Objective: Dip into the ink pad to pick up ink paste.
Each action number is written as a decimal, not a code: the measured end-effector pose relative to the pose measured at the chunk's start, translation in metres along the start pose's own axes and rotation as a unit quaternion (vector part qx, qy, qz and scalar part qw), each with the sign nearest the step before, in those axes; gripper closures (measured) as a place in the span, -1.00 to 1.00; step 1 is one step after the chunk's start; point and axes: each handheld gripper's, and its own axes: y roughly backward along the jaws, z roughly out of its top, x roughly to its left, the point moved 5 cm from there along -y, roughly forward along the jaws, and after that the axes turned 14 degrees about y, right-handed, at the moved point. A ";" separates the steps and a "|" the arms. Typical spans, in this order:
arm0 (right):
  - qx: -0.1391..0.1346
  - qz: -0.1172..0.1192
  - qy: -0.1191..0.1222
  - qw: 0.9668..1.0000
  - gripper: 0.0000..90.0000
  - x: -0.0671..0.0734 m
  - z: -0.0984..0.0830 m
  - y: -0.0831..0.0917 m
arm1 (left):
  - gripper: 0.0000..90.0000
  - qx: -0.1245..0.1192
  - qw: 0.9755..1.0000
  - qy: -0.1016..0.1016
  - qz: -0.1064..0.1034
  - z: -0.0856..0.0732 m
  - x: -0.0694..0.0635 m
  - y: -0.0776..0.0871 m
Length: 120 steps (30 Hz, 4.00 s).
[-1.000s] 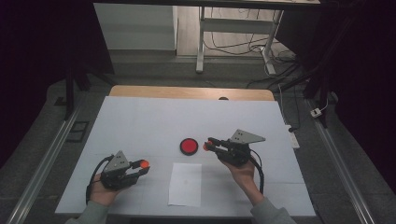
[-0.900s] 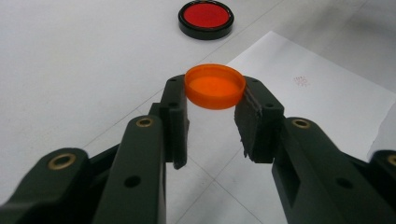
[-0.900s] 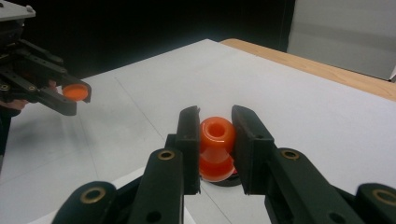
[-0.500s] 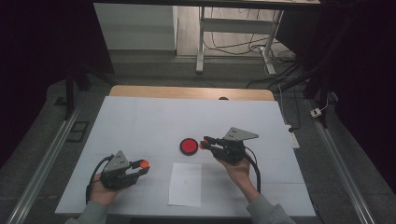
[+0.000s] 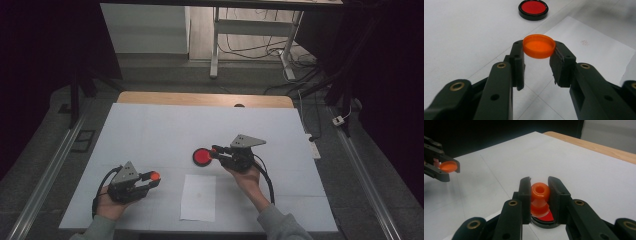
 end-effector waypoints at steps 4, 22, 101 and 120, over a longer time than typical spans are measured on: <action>0.003 0.001 0.000 1.000 0.61 -0.001 0.001 -0.005 | 0.44 0.001 1.000 0.000 -0.001 0.000 0.000 -0.001; 0.039 0.000 0.006 0.999 0.61 -0.007 -0.005 -0.036 | 0.44 0.005 1.000 -0.003 -0.003 -0.001 -0.001 -0.002; 0.088 -0.022 0.030 0.995 0.63 -0.005 -0.031 -0.067 | 0.44 -0.003 1.000 -0.002 -0.002 0.000 0.000 0.003; 0.086 -0.026 0.034 0.995 0.62 -0.004 -0.032 -0.067 | 0.44 -0.006 1.000 -0.001 0.000 0.001 0.001 0.005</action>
